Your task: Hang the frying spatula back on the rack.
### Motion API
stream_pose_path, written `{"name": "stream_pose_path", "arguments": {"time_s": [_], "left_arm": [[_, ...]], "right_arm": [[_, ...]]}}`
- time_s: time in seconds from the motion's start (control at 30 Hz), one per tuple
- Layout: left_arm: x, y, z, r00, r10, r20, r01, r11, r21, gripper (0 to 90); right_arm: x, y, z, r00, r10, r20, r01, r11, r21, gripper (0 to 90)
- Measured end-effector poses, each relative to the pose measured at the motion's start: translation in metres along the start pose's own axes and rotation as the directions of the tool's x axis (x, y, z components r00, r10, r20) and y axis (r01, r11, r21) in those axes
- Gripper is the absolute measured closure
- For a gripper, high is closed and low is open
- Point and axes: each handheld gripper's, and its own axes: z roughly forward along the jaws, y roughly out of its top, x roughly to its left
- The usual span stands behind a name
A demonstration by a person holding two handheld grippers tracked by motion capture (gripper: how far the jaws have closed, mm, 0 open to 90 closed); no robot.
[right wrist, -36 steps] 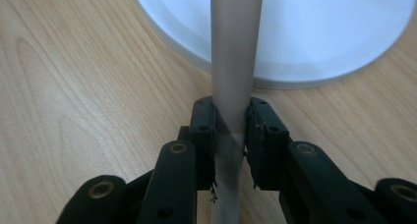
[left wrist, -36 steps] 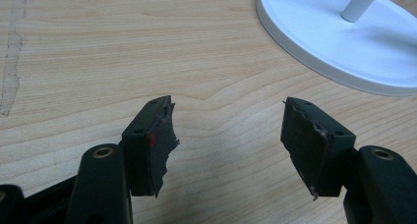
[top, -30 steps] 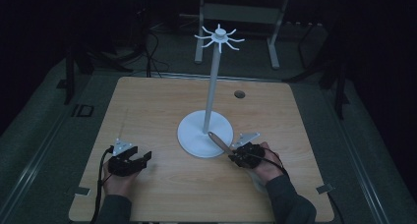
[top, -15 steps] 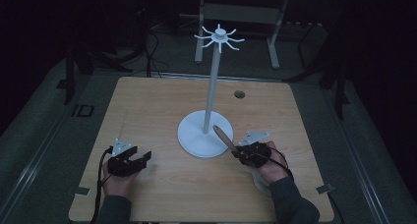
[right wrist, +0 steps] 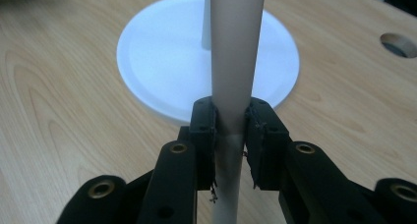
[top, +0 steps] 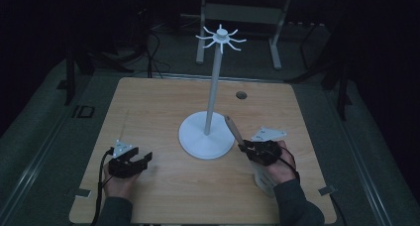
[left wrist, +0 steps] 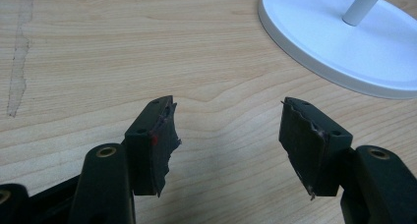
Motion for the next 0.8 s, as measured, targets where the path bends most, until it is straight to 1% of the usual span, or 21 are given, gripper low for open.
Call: {"name": "stream_pose_path", "arguments": {"time_s": [0.2, 0.4, 0.5, 0.8], "left_arm": [[0.0, 0.0, 0.0, 1.0, 0.001, -0.002, -0.001, 1.0, -0.001, 38.8], [0.0, 0.0, 0.001, 1.0, 0.001, 0.0, -0.001, 1.0, 0.0, 38.8], [0.0, 0.0, 0.001, 1.0, 0.005, 0.0, -0.005, 1.0, 0.002, 38.8], [0.0, 0.0, 0.001, 1.0, 0.005, 0.0, -0.005, 1.0, 0.003, 38.6]], "right_arm": [[-0.001, 0.003, -0.007, 0.9997, 0.017, 0.019, -0.016, 0.998, -0.053, 74.9], [-0.002, 0.009, -0.014, 0.9991, 0.029, 0.031, -0.026, 0.994, -0.105, 74.9], [-0.002, 0.012, -0.017, 0.9985, 0.04, 0.038, -0.035, 0.992, -0.125, 74.9], [-0.001, 0.018, -0.022, 0.9973, 0.051, 0.052, -0.042, 0.984, -0.171, 74.9]]}}
